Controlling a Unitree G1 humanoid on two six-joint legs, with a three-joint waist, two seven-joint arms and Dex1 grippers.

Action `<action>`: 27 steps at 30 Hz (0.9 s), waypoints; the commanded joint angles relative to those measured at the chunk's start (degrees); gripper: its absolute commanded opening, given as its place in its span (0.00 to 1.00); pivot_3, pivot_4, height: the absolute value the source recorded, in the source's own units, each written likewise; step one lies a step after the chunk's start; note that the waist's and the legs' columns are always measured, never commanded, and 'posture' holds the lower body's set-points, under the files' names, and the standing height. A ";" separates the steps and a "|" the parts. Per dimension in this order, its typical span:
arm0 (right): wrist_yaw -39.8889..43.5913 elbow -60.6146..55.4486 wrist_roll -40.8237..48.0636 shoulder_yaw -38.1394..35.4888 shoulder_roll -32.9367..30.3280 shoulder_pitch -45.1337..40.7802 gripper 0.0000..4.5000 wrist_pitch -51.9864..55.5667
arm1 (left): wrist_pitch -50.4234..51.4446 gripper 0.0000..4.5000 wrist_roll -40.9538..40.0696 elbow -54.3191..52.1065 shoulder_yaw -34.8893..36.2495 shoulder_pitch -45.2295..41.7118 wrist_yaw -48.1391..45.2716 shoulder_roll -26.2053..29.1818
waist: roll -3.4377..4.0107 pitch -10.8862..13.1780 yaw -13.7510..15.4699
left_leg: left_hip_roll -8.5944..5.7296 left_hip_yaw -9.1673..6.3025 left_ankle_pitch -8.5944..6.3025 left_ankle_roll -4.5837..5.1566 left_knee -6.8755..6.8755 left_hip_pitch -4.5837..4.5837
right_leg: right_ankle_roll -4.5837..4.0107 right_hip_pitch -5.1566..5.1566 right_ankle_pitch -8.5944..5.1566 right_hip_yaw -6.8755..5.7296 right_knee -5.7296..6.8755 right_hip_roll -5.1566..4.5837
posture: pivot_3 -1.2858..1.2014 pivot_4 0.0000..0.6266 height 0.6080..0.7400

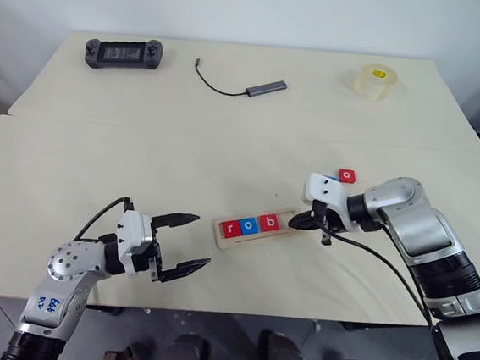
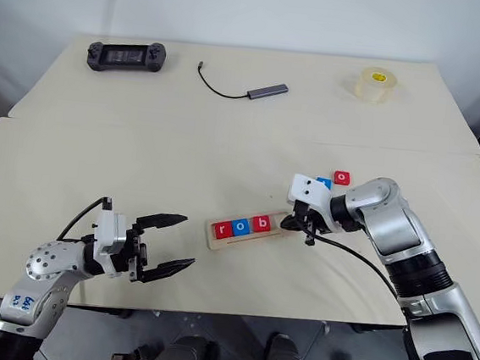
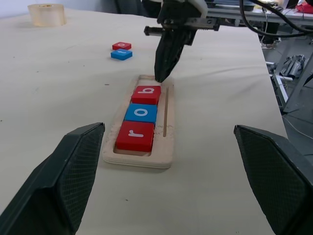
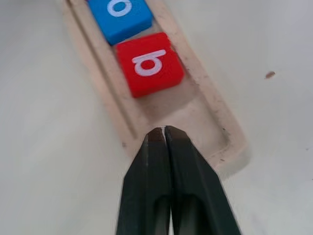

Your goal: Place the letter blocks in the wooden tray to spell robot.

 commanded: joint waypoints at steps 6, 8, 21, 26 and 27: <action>-0.41 -3.09 0.16 0.91 2.33 -1.75 0.01 2.12 | -0.56 1.00 0.13 -2.81 0.57 0.89 0.66 0.33 | 0.00 0.00 0.01 | -0.01 0.00 0.00 0.00 0.00 0.00 | 0.00 0.00 0.00 0.00 0.00 0.00 | 0.52 0.24 1.00; -0.36 -3.85 0.30 1.27 2.47 -1.86 0.01 2.73 | -0.49 1.00 0.13 -2.98 0.58 0.97 0.84 0.34 | 0.00 0.00 0.02 | -0.01 0.00 0.00 0.00 0.00 0.00 | 0.00 0.00 0.00 0.00 0.00 -0.01 | 0.52 0.24 1.00; -1.35 -7.74 0.71 2.92 4.97 -2.08 0.01 5.59 | -0.55 1.00 0.38 -3.43 0.05 1.18 1.75 -0.03 | 0.00 0.00 0.06 | -0.01 -0.02 0.00 0.00 0.00 0.00 | 0.00 0.00 0.00 -0.01 0.00 0.00 | 0.52 0.24 1.00; -1.16 -8.88 1.29 2.06 4.05 -1.71 0.01 5.95 | -0.61 1.00 0.47 -3.38 -0.02 1.19 1.85 -0.05 | 0.00 0.00 0.04 | -0.01 -0.02 0.00 0.00 0.00 0.00 | 0.00 0.00 0.00 -0.01 0.00 0.00 | 0.52 0.24 1.00; -1.14 -8.89 1.54 1.28 3.55 -1.83 0.01 6.03 | -0.61 1.00 0.45 -3.38 0.00 1.21 1.86 -0.05 | 0.00 0.00 0.03 | -0.01 -0.02 0.00 0.00 0.00 0.00 | 0.00 0.00 0.00 -0.01 0.00 0.00 | 0.52 0.24 1.00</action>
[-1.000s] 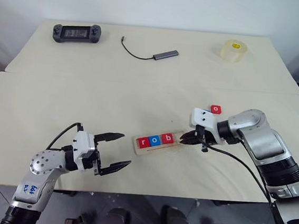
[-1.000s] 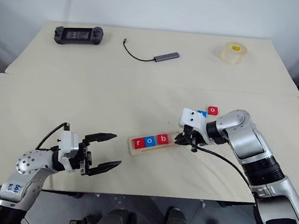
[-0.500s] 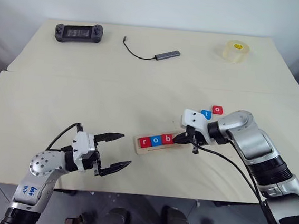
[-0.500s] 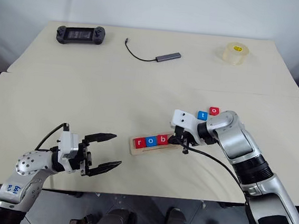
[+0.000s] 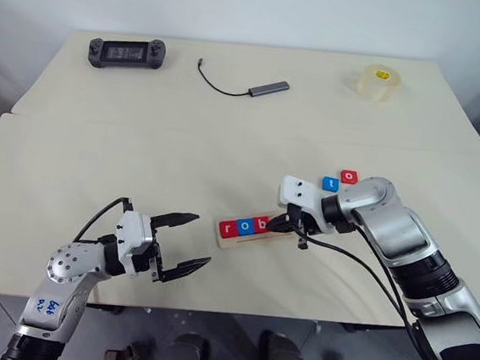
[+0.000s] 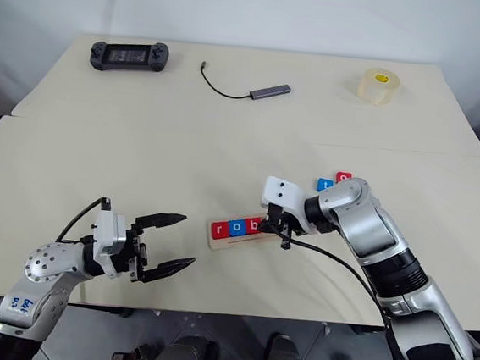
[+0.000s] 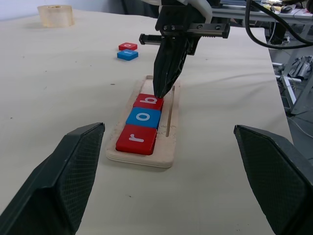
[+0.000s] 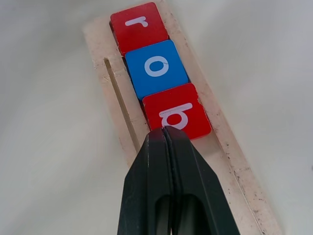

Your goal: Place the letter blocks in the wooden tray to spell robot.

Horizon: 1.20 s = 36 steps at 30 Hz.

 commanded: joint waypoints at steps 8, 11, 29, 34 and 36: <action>-2.82 3.13 -0.03 -3.39 -3.33 -0.25 0.01 -2.91 | -0.71 1.00 0.23 -1.81 -0.02 0.31 -0.07 -0.03 | 0.00 0.00 0.00 | -0.01 0.01 0.00 0.00 0.00 0.00 | 0.00 0.00 0.00 0.00 0.00 -0.01 | 0.52 0.24 1.00; -2.76 2.76 -0.08 -2.22 -3.09 0.87 0.01 -2.81 | -0.67 1.00 0.27 -1.49 -0.27 -0.32 -0.15 -0.09 | 0.00 0.00 -0.06 | 0.01 0.01 0.00 0.00 -0.02 0.00 | -0.01 -0.01 0.00 0.00 0.00 0.00 | 0.52 0.24 1.00; -1.35 -2.38 0.90 -3.36 -5.38 3.67 0.01 -1.70 | -0.47 1.00 -0.04 -1.04 0.08 -0.92 -0.80 0.57 | 0.00 0.00 0.05 | 0.00 0.00 0.00 0.00 -0.02 0.00 | -0.01 0.00 0.00 0.00 -0.01 -0.01 | 0.52 0.24 1.00; -0.58 -6.17 6.64 -11.11 -8.19 6.17 0.01 -3.40 | -0.43 1.00 -0.36 -0.43 0.13 -1.14 -1.43 0.68 | 0.00 0.00 0.21 | -0.02 0.00 0.00 0.01 -0.02 -0.02 | -0.01 0.00 0.00 0.00 -0.04 -0.03 | 0.52 0.24 1.00; -1.68 -7.36 7.97 -14.05 -9.71 7.76 0.09 -1.46 | -0.49 1.00 -0.51 0.13 0.29 -1.39 -1.94 0.78 | 0.00 0.00 0.20 | -0.01 -0.01 0.00 0.01 -0.02 -0.02 | -0.01 0.01 0.00 -0.01 -0.05 -0.01 | 0.52 0.24 1.00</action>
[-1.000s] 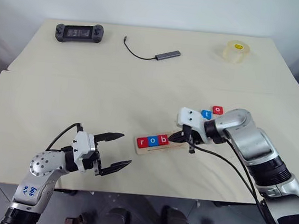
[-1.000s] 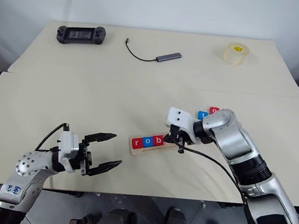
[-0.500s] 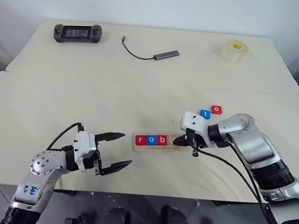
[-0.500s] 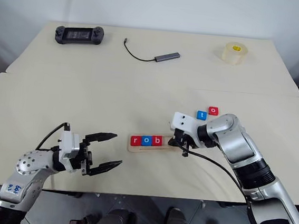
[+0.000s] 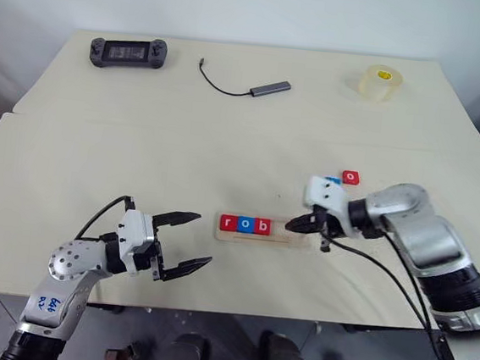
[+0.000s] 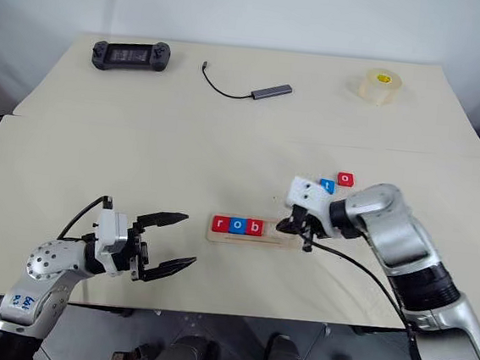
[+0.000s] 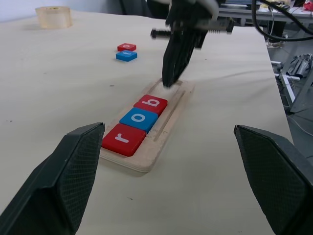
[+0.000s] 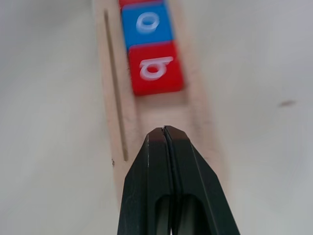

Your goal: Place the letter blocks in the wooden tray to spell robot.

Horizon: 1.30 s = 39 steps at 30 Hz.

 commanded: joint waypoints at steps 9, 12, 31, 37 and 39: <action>-8.14 -6.04 9.95 -30.15 0.52 25.51 0.74 -14.98 | -1.05 1.00 -0.84 6.44 2.23 -4.96 -4.05 1.29 | -0.01 0.00 1.32 | -0.02 0.03 0.00 0.01 0.01 0.03 | 0.00 0.05 0.00 0.00 0.03 0.00 | 0.52 0.24 1.00; -11.70 -0.21 10.85 -40.27 5.19 34.86 0.96 -26.96 | -1.53 1.00 -0.26 9.59 2.43 -7.55 -4.25 0.83 | -0.01 -0.01 1.59 | -0.01 -0.01 0.01 0.01 0.00 0.06 | 0.01 0.12 0.00 -0.06 0.04 0.03 | 0.52 0.24 1.00; -30.07 2.36 10.49 -37.05 4.42 29.83 0.99 -14.99 | 3.08 1.00 -1.86 8.54 3.05 -8.53 -3.42 1.24 | 0.08 -0.01 -0.11 | 0.10 0.42 0.08 -0.06 -0.01 0.57 | -0.04 0.15 -0.02 0.53 0.25 0.10 | 0.52 0.24 1.00; -35.72 4.14 10.78 -27.88 0.72 10.55 0.99 11.41 | -0.41 1.00 0.15 6.96 3.24 -9.40 -1.48 -0.26 | 0.09 -0.01 -0.11 | 0.12 0.37 0.10 -0.07 -0.01 0.49 | -0.08 0.08 -0.04 0.55 0.22 0.02 | 0.52 0.24 1.00; -37.49 5.83 9.79 -24.84 1.53 5.51 0.99 15.88 | -0.12 1.00 0.25 6.11 2.77 -8.73 -1.30 -0.37 | 0.10 -0.01 0.00 | 0.12 0.25 0.11 -0.09 0.00 0.26 | -0.08 -0.05 -0.03 0.57 0.25 0.00 | 0.52 0.24 1.00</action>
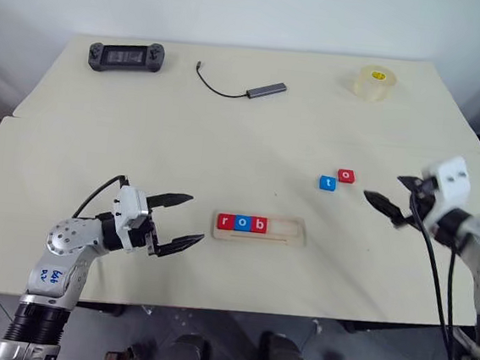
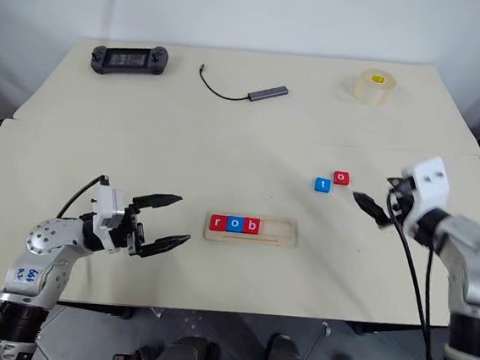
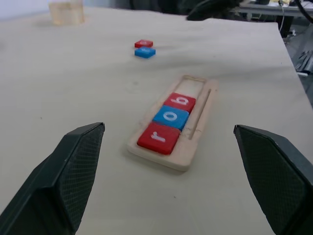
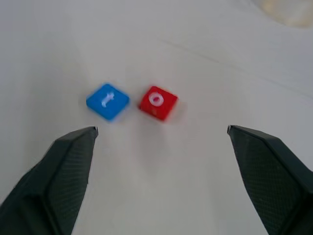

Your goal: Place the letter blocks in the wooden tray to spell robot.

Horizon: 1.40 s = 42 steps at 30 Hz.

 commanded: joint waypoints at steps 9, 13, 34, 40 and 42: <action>-6.13 7.31 -3.13 8.52 2.28 -14.03 0.99 12.33 | -0.46 1.00 0.05 -5.49 -0.12 3.30 1.71 -0.66 | 0.00 0.00 0.01 | -0.17 -0.12 -0.04 0.07 -0.05 -0.33 | 0.00 -0.17 0.00 -0.41 0.02 -0.03 | 0.52 0.24 1.00; -5.92 7.27 -3.03 9.24 2.38 -15.33 0.99 13.45 | -0.59 1.00 0.04 -5.63 0.09 3.85 1.95 -0.39 | 0.00 0.00 -0.08 | -0.12 -0.09 -0.04 0.07 -0.05 -0.31 | 0.01 -0.16 0.00 -0.41 0.03 0.01 | 0.52 0.24 1.00; -17.01 34.85 -12.21 11.31 11.97 -26.48 0.87 5.55 | -0.77 1.00 0.39 -8.02 -0.26 5.83 4.28 -1.55 | 0.01 -0.01 -0.38 | -0.11 -0.03 -0.03 0.06 -0.02 -0.26 | 0.01 -0.16 0.00 -0.40 0.14 0.05 | 0.52 0.24 1.00; -17.46 33.61 -11.85 10.45 12.24 -26.02 0.43 6.14 | -0.72 1.00 0.30 -8.15 -0.51 5.87 4.66 -1.55 | 0.01 -0.01 -0.07 | -0.14 -0.05 -0.01 0.06 0.03 -0.22 | 0.01 -0.11 0.00 -0.39 0.19 0.01 | 0.52 0.24 1.00; -16.30 30.89 -11.35 10.46 11.59 -25.15 0.32 6.56 | -0.71 1.00 0.29 -7.71 -0.74 5.38 4.48 -1.64 | 0.01 -0.01 -0.09 | -0.16 -0.05 -0.01 0.07 0.04 -0.22 | 0.01 -0.11 0.01 -0.39 0.18 0.00 | 0.52 0.24 1.00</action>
